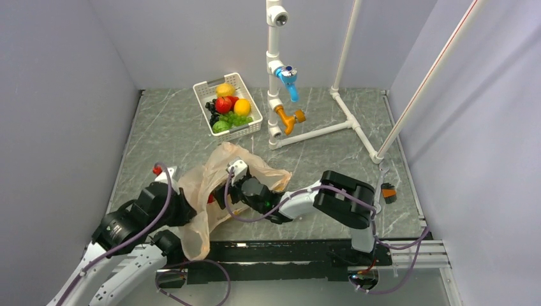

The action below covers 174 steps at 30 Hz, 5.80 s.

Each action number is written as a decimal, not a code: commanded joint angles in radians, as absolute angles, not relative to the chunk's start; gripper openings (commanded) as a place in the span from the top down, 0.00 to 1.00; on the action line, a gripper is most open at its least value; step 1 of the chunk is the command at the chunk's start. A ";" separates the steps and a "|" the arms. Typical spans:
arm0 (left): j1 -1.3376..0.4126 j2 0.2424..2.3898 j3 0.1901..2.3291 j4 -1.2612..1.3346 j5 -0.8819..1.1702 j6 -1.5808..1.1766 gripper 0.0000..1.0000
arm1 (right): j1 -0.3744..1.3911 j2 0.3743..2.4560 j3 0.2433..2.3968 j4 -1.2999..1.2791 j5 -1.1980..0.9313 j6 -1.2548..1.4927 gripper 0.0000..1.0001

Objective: Take the fake fruits out of the plastic bag

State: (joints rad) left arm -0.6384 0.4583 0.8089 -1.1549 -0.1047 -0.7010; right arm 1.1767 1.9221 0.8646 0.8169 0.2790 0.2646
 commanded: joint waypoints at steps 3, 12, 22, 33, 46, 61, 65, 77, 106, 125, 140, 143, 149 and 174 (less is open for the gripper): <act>-0.638 0.348 0.703 -1.263 -0.090 -0.805 1.00 | 1.199 1.880 0.923 0.915 0.212 0.229 0.01; -0.638 0.260 0.727 -1.241 -0.147 -0.842 1.00 | 1.205 1.912 0.982 0.883 0.167 0.259 0.01; -0.637 0.264 0.737 -1.214 -0.221 -0.864 1.00 | 1.229 1.993 1.021 0.867 0.120 0.308 0.10; -0.637 0.191 0.728 -1.233 -0.246 -0.904 1.00 | 1.241 2.061 1.056 0.863 0.082 0.326 0.23; -0.637 0.285 0.725 -1.214 -0.210 -0.868 1.00 | 1.266 2.123 1.103 0.812 0.013 0.327 0.18; -0.637 0.220 0.723 -1.215 -0.219 -0.880 1.00 | 1.267 2.157 1.160 0.754 0.060 0.327 0.19; -0.638 0.224 0.725 -1.221 -0.219 -0.879 1.00 | 1.267 2.164 1.199 0.737 0.067 0.317 0.18; -0.637 0.224 0.725 -1.221 -0.220 -0.880 1.00 | 1.266 2.149 1.207 0.734 0.062 0.289 0.34; -0.637 0.234 0.725 -1.223 -0.222 -0.882 1.00 | 1.266 1.862 0.911 0.926 0.213 0.267 1.00; -0.638 0.273 0.722 -1.199 -0.188 -0.848 1.00 | 1.265 1.464 0.780 0.591 0.270 0.238 1.00; -0.637 0.116 0.721 -1.214 -0.225 -0.887 1.00 | 1.246 1.328 0.963 0.415 0.369 0.108 1.00; -0.638 0.131 0.720 -1.212 -0.220 -0.882 1.00 | 1.211 1.373 1.030 0.414 0.370 0.095 1.00; -0.637 0.159 0.722 -1.213 -0.210 -0.874 1.00 | 1.097 1.520 1.158 0.431 0.303 0.109 1.00; -0.635 0.186 0.717 -1.211 -0.211 -0.876 1.00 | 0.893 2.428 2.090 0.226 0.313 -0.076 1.00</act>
